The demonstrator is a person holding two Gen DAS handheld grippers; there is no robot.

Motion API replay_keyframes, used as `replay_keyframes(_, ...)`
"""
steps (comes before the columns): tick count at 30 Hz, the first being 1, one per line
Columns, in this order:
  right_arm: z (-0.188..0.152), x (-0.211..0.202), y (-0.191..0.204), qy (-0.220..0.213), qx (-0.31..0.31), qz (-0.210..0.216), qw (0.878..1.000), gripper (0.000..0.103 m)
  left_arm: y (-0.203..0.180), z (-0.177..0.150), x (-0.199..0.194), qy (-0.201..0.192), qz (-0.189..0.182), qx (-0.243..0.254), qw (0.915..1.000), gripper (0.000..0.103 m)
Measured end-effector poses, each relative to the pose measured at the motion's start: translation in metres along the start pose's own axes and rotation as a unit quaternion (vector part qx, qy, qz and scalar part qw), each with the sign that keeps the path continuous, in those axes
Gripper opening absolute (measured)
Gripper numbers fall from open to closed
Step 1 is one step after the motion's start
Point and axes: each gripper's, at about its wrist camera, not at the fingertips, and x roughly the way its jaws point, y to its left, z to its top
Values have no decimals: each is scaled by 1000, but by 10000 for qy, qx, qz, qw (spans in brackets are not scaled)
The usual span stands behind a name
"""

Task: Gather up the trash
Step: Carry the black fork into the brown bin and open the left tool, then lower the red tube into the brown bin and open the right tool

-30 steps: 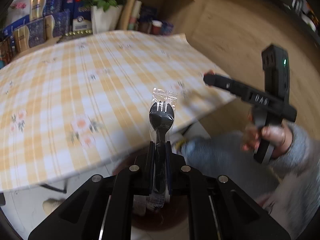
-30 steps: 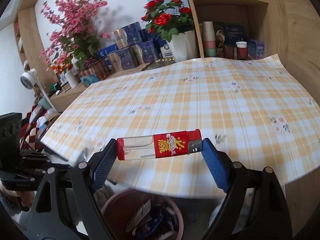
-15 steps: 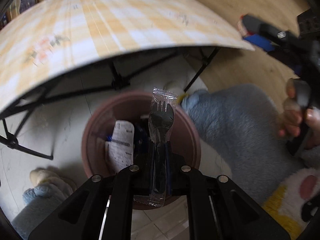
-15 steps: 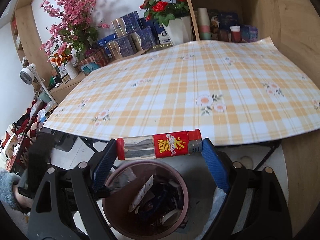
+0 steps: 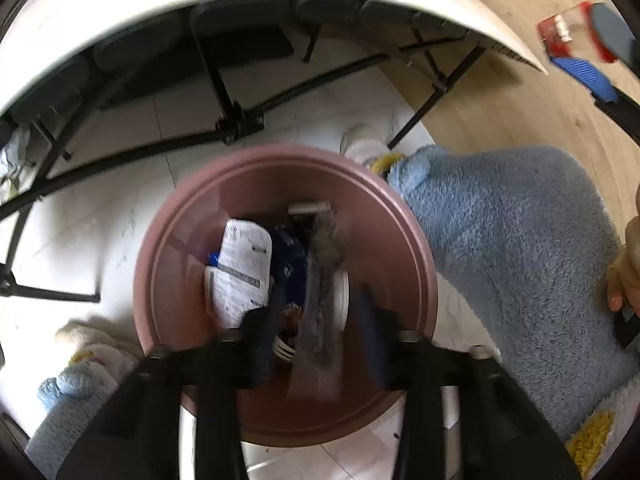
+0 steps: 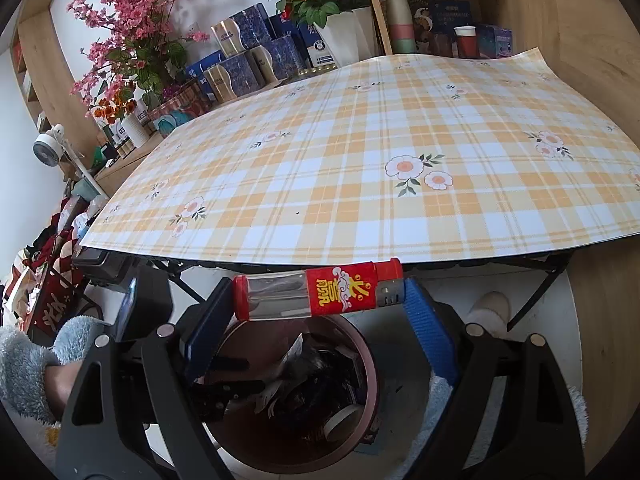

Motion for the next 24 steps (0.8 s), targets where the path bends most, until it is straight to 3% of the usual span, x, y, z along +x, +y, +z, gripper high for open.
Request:
replay_keyframes(5,-2,8,4,112,-82,10,9999,84,1,-1,-42,-689,152,-117,9974,73)
replay_keyframes(11,-6,12,25,208,-570,-18,9982,84,15,-14,-115,-1723,609,-357,9825,90)
replay_keyframes(18,-11,27,61,471,-1121,176,9924,84,42,-53,-185,-2720,1195,-856,9510,95)
replay_keyframes(24,-25,57,88,841,-1462,221,9854,84,40,-82,-202,-3211,1655,-824,9288,96)
